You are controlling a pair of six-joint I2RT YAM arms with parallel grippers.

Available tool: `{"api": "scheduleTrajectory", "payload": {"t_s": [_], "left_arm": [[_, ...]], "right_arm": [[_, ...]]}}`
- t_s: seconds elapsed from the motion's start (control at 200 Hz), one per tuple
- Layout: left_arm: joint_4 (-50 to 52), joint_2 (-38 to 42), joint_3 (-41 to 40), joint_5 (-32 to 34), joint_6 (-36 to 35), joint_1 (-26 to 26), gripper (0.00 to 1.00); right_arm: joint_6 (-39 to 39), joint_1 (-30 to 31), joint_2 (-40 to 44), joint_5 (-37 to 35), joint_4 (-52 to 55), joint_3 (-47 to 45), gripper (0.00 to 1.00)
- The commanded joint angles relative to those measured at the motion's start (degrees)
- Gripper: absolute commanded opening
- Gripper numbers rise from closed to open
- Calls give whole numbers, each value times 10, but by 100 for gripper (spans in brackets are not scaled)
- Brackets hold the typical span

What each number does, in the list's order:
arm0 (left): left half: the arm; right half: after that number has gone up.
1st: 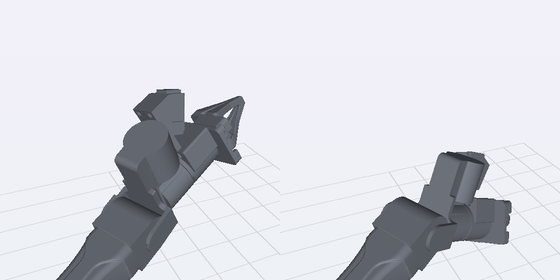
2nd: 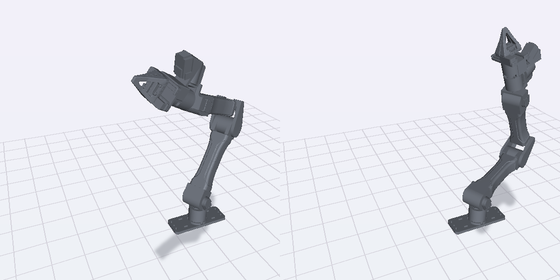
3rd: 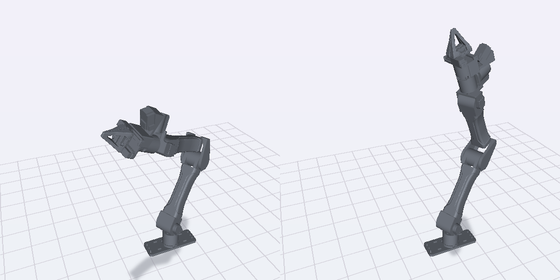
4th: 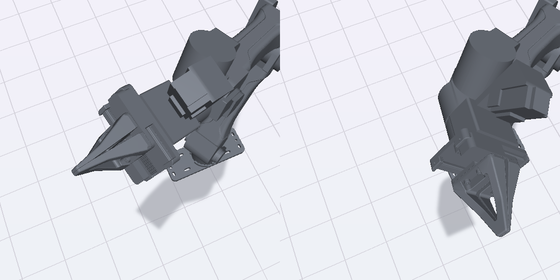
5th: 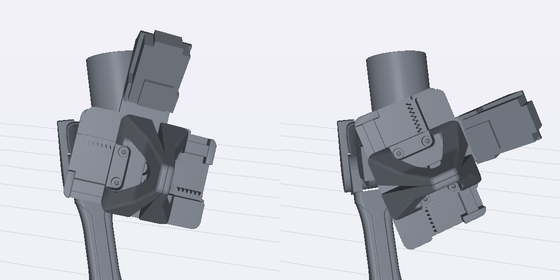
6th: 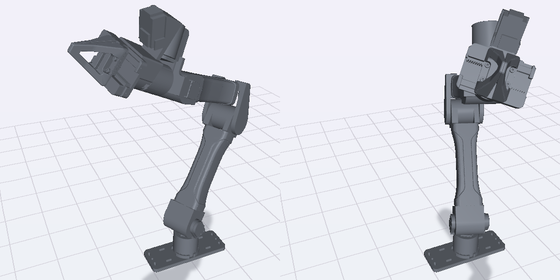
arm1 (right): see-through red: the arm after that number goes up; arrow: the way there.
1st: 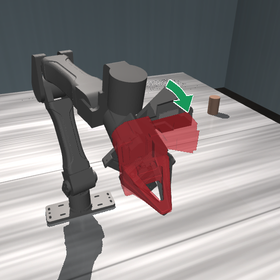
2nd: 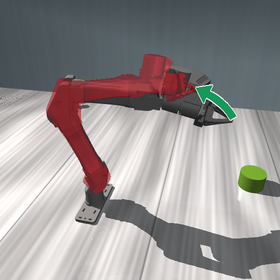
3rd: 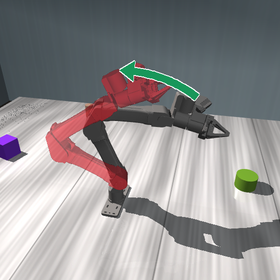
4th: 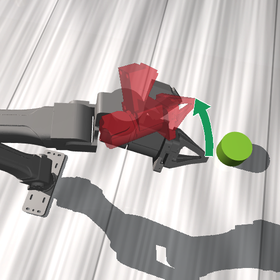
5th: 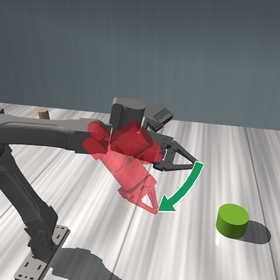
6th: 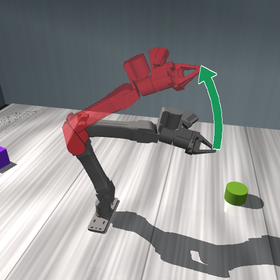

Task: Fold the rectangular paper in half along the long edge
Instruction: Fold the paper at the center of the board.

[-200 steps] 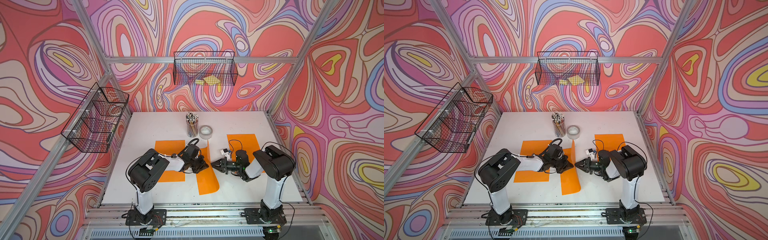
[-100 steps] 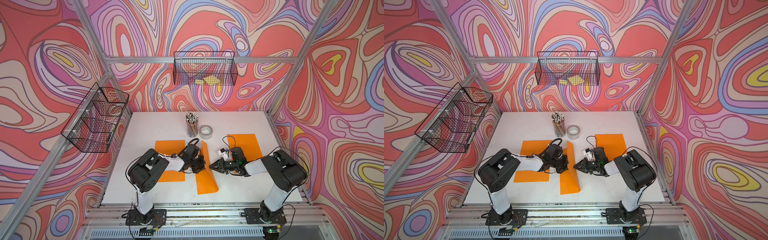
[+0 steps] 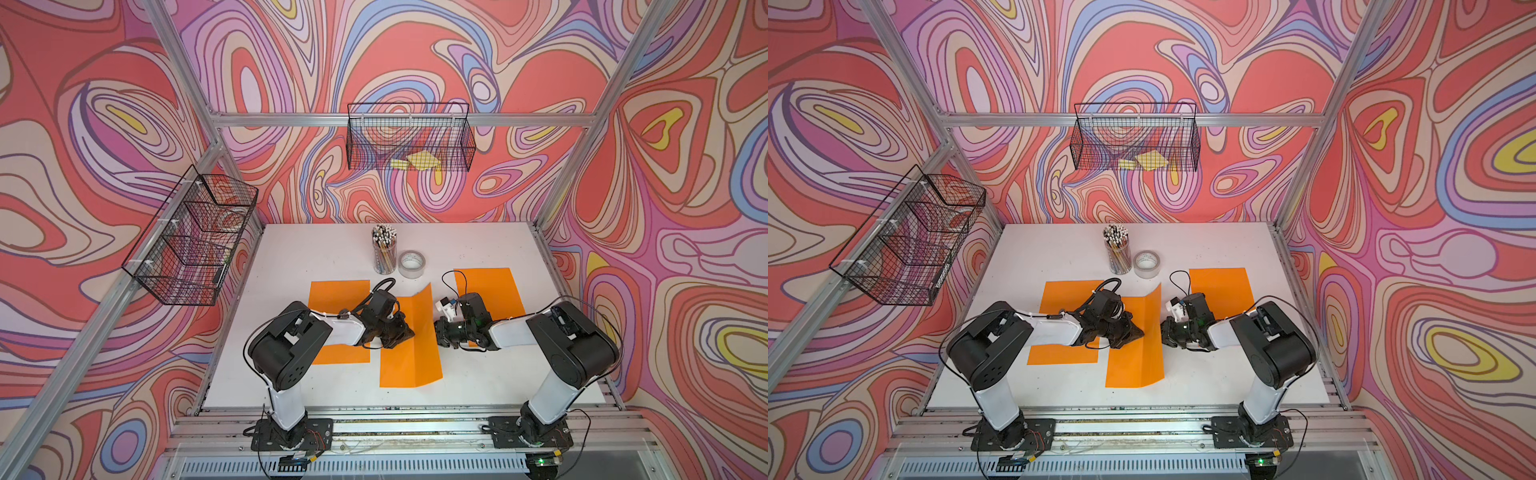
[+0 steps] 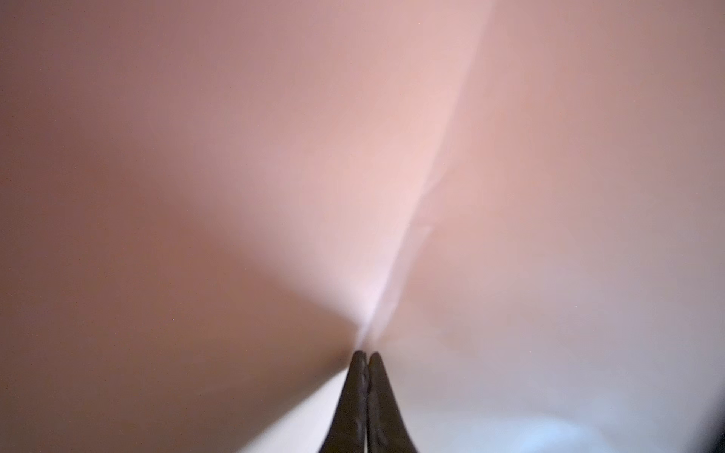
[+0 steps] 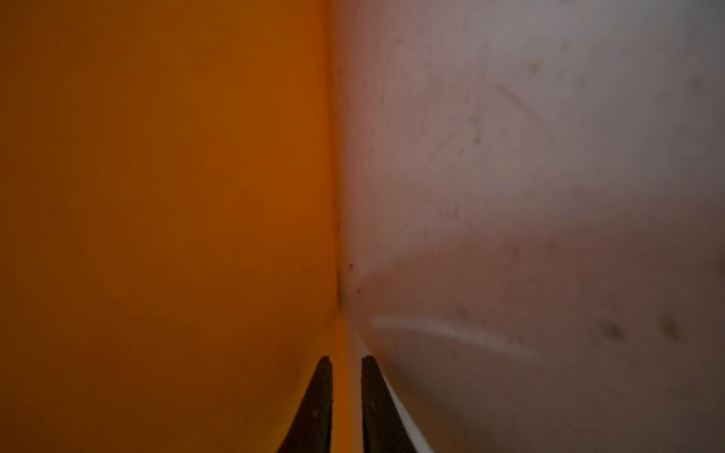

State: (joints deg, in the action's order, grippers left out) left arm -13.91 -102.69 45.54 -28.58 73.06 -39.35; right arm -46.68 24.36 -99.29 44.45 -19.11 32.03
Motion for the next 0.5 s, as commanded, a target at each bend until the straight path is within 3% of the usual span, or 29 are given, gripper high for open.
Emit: {"api": "scheduleTrajectory", "payload": {"t_s": [0.0,0.31,0.391,0.496], "left_arm": [[8,30,-5,16,-7,3,10],[8,64,-24,8,-16,17,16],[64,114,-30,22,-42,32,17],[222,188,-9,74,-109,53,19]], "right_arm": [[14,2,-9,-11,16,7,18],[20,2,1,-19,31,7,17],[18,2,1,-18,27,6,17],[16,2,3,-16,27,7,17]]}}
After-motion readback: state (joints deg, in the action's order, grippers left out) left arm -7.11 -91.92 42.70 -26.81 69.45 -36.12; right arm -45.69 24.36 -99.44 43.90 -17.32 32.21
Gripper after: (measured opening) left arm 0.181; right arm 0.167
